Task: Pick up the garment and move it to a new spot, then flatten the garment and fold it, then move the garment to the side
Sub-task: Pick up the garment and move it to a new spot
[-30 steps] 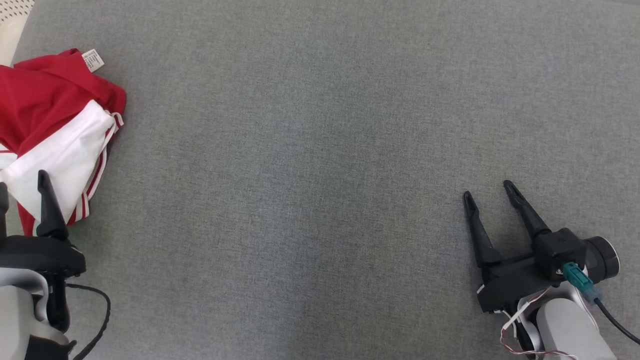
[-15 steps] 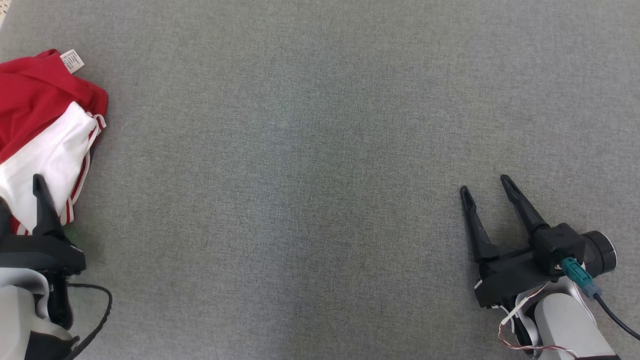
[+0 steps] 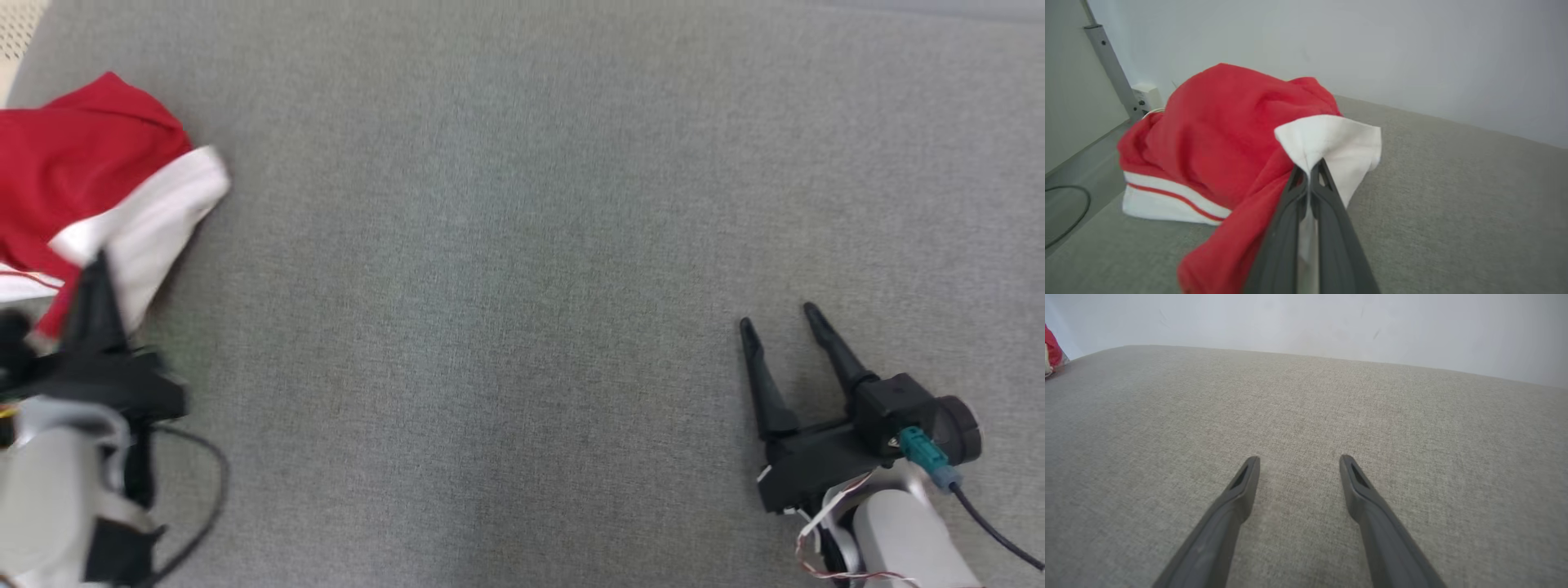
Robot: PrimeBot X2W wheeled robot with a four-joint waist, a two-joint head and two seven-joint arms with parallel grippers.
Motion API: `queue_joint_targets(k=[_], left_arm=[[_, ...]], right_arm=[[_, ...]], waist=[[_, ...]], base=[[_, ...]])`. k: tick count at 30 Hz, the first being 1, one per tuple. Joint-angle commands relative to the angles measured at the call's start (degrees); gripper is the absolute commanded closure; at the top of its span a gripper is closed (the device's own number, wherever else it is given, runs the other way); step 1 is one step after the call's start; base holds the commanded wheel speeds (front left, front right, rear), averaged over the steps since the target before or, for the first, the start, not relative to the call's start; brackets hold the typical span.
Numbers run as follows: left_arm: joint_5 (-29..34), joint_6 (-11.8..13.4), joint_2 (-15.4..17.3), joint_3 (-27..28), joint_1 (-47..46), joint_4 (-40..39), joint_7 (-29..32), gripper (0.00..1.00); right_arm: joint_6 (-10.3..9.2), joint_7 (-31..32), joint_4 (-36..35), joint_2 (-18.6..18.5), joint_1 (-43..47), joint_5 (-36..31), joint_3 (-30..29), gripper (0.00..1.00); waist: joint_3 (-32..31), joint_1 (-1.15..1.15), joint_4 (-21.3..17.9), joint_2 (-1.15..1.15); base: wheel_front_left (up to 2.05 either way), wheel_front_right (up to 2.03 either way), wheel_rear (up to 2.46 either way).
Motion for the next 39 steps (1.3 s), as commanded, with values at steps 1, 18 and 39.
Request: queue_joint_targets(k=[1, 18, 39], left_arm=[[0.15, 0.06, -0.27, -0.65, 1.04, -0.59, -0.02, 1.00], [-7.38, -0.02, -6.28, -32.19, 0.61, -13.55, -0.01, 1.00], [-13.69, -0.01, -6.76, -51.64, 3.53, -11.19, -0.01, 0.00]], right_arm=[[-0.06, 0.07, 0.15, 0.34, 0.79, 0.53, 0.10, 0.00], [-0.06, 0.05, 0.79, 5.48, 1.21, 2.40, -0.27, 0.00], [-0.06, 0.04, 1.14, 8.17, 3.03, 2.64, -2.05, 0.00]], waist=[[-1.39, 0.00, -0.45, -0.01], [-6.43, 0.00, -11.63, -0.01], [-10.62, 0.00, -23.10, -0.01]], base=[[0.00, 0.00, 0.00], [0.00, 0.00, 0.00], [0.00, 0.00, 0.00]])
